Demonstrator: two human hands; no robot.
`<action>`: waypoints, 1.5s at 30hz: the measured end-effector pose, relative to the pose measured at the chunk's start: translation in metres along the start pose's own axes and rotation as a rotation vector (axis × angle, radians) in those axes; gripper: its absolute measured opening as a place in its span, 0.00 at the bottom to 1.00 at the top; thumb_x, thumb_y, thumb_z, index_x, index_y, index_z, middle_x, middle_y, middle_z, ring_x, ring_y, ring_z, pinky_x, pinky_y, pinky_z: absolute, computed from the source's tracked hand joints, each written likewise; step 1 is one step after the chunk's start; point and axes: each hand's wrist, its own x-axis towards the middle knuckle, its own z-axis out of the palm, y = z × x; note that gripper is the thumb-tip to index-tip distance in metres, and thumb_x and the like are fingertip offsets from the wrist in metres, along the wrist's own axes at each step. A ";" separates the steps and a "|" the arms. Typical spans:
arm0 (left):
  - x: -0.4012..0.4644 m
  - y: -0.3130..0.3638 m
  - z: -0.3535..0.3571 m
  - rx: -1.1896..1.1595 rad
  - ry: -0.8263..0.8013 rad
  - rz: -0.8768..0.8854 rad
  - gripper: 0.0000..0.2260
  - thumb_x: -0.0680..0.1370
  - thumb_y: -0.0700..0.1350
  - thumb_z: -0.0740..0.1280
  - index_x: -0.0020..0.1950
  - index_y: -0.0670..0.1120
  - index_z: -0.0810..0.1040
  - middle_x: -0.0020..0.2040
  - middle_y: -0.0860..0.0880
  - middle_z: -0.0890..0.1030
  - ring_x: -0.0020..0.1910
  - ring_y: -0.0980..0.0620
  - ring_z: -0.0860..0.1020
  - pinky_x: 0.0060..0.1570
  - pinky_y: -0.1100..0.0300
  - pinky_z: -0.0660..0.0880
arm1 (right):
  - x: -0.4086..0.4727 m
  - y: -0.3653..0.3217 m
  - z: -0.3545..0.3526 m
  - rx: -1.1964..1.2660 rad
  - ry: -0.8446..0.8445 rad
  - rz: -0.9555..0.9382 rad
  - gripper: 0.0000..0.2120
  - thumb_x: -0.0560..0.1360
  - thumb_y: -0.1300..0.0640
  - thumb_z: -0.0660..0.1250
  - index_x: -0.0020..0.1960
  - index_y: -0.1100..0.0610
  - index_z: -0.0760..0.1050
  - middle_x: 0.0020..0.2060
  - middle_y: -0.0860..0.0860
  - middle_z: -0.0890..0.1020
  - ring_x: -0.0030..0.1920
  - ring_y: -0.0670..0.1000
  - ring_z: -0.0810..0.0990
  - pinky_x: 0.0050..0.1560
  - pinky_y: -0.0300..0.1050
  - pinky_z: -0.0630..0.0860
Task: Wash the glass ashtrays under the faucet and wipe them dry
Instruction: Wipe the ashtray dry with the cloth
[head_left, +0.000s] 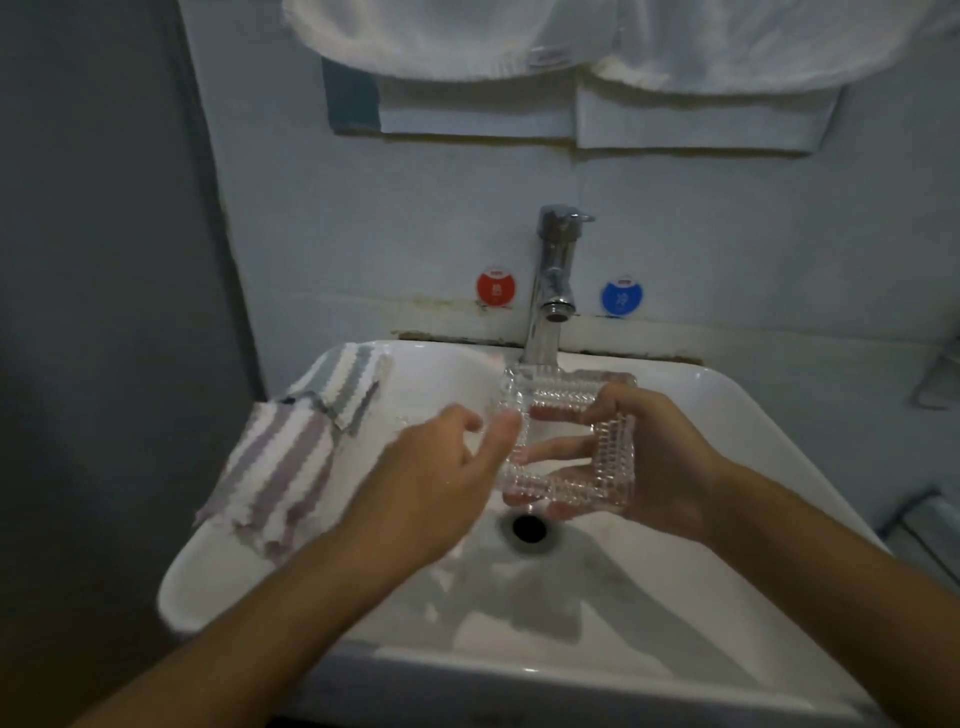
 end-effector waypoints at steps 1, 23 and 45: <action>0.002 0.009 0.012 -0.087 -0.060 -0.023 0.25 0.82 0.64 0.52 0.52 0.46 0.79 0.38 0.50 0.84 0.28 0.56 0.80 0.29 0.63 0.75 | -0.005 -0.003 0.002 -0.035 0.016 -0.021 0.26 0.71 0.53 0.59 0.67 0.61 0.75 0.54 0.66 0.83 0.47 0.64 0.85 0.44 0.53 0.81; -0.144 0.237 0.265 -0.286 -0.553 0.451 0.26 0.82 0.55 0.58 0.31 0.40 0.76 0.28 0.44 0.81 0.29 0.44 0.80 0.36 0.48 0.78 | -0.351 0.170 -0.149 -0.553 1.372 -0.174 0.21 0.80 0.59 0.62 0.30 0.53 0.62 0.24 0.47 0.62 0.24 0.46 0.61 0.30 0.48 0.60; -0.212 0.190 0.560 0.010 -1.129 0.695 0.21 0.84 0.41 0.57 0.78 0.48 0.64 0.80 0.52 0.59 0.76 0.51 0.63 0.71 0.62 0.60 | -0.448 0.300 -0.459 -0.525 1.618 0.653 0.15 0.83 0.65 0.54 0.58 0.69 0.78 0.52 0.64 0.81 0.54 0.63 0.81 0.46 0.50 0.74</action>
